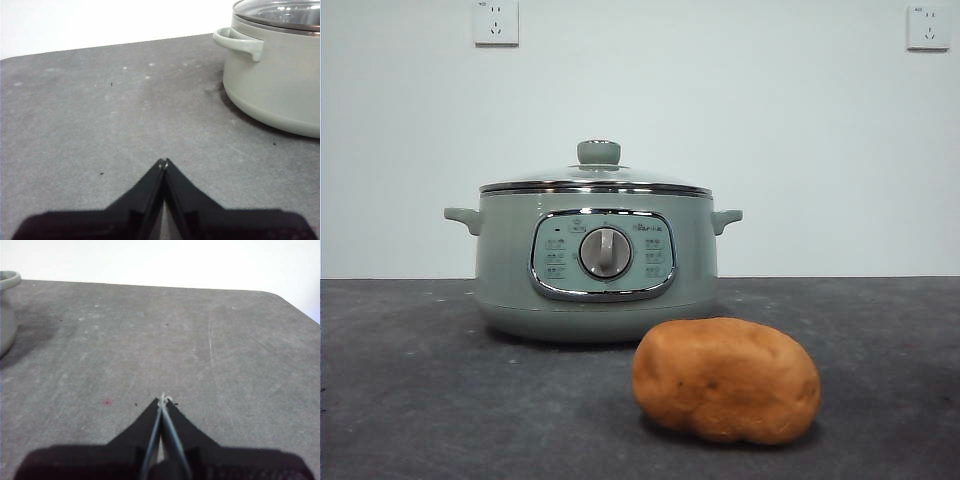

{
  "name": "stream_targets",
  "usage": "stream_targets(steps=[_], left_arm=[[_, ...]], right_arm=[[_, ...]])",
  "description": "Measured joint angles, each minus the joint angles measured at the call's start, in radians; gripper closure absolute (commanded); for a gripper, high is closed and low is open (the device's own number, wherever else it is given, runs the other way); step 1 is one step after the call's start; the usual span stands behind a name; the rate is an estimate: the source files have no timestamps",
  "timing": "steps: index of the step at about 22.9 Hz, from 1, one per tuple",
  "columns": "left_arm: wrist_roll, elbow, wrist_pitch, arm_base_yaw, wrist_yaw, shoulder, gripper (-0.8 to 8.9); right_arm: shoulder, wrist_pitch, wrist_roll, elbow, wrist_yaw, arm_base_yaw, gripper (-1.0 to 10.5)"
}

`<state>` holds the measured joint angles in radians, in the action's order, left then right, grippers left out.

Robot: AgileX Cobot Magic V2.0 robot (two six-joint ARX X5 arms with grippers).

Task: Pick up the potato,open the lid,put the potato in the pot,close the lid

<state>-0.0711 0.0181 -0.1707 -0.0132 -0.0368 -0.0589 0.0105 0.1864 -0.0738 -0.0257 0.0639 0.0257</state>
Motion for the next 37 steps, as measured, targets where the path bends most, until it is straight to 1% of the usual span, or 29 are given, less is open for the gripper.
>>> stream_targets(steps=[10,12,19,23,27,30,34,37], left_arm=[[0.000,0.000,0.000,0.000,0.000,0.000,8.17],[0.000,0.000,0.000,0.000,0.000,0.000,8.17],[0.000,0.000,0.001,0.000,0.000,0.000,8.18],[0.001,0.000,0.029,0.000,0.000,0.000,8.19],[0.008,0.013,0.025,0.000,0.000,-0.002,8.20],[0.026,0.051,0.026,0.000,-0.004,-0.008,8.20],[0.040,0.109,0.029,0.000,-0.056,-0.019,8.19],[0.055,0.154,0.020,0.000,-0.090,-0.034,8.19]], right_arm=[[0.000,0.000,0.017,0.000,0.000,0.000,9.5],[0.000,0.000,0.039,0.000,0.000,0.000,9.5],[0.000,0.000,0.157,0.000,-0.003,0.000,9.5],[0.000,-0.002,0.216,0.000,-0.012,0.000,9.6],[0.000,0.000,0.254,-0.013,-0.020,0.000,9.6],[0.001,0.000,0.270,-0.064,-0.039,0.000,9.6],[0.016,-0.004,0.304,-0.150,-0.060,0.000,9.6],[0.057,0.027,0.323,-0.220,-0.069,0.000,9.5]])
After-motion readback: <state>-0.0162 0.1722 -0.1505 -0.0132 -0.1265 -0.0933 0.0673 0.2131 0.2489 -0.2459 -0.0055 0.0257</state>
